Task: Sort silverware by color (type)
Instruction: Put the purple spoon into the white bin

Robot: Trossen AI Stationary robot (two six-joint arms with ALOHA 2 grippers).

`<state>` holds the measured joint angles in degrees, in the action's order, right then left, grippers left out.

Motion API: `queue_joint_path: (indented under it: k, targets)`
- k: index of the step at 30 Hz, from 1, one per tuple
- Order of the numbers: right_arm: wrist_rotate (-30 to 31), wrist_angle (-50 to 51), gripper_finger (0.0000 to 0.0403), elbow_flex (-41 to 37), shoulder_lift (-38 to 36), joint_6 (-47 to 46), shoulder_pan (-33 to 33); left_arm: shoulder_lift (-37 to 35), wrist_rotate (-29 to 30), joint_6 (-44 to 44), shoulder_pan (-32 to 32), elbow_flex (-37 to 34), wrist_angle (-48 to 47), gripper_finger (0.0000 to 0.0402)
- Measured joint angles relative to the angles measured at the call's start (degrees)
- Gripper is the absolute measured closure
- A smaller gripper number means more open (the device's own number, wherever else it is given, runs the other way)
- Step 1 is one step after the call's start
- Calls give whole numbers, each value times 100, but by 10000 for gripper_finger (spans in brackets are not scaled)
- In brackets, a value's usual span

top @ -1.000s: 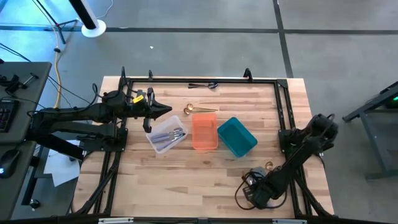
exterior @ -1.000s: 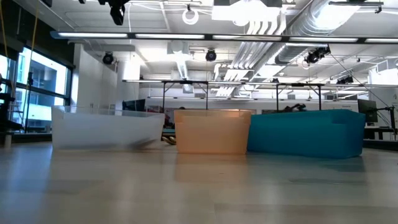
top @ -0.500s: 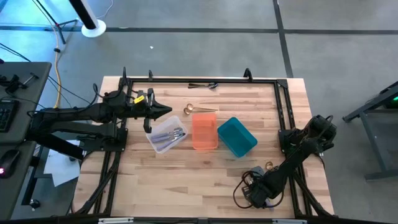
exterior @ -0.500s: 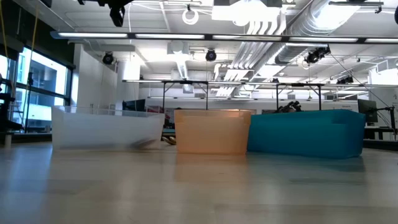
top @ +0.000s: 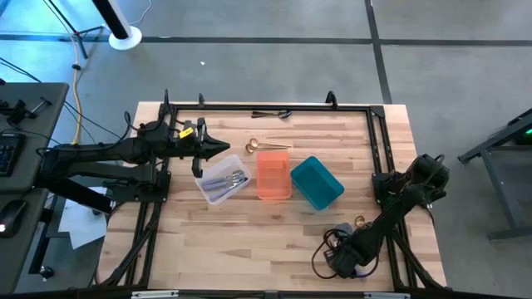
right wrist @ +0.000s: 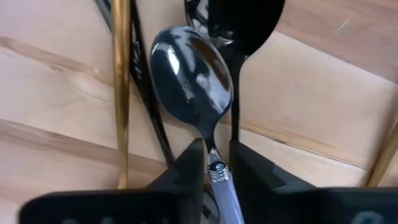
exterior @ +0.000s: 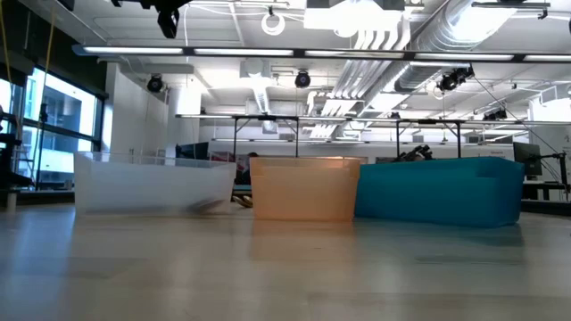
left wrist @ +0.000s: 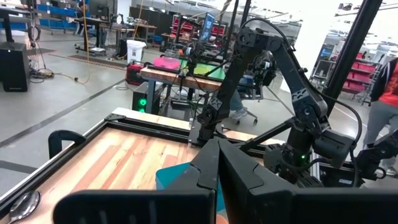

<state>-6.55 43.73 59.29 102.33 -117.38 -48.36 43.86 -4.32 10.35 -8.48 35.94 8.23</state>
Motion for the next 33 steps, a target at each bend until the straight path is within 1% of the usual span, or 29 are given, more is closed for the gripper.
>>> queue_joint_path:
  k: [4, 7, 10, 16, 18, 20, 24, 33]
  targets:
    - [1, 128, 380, -4, 5, -5, -2, 0, 0, 0, -1, 0, -7, 401]
    - [1, 140, 393, -4, 5, -5, -2, 0, 0, 0, 1, 0, -7, 401]
    - [-15, 139, 391, -7, 9, -89, 0, 0, 0, 0, 1, 0, -17, 401]
    - [13, 41, 364, -11, 12, 21, 0, 0, 0, 0, 1, 0, -63, 401]
    - [54, 90, 361, -11, 12, 34, -2, 0, 1, -1, 1, 0, -71, 401]
    - [69, 131, 366, -11, 12, 37, -2, 0, 2, 0, 1, 0, -71, 401]
    - [139, 185, 395, -12, 16, 43, -2, 0, 1, -2, 1, 0, -72, 401]
    - [192, 199, 399, -22, 4, 37, -2, 0, 2, -2, 0, 0, -72, 401]
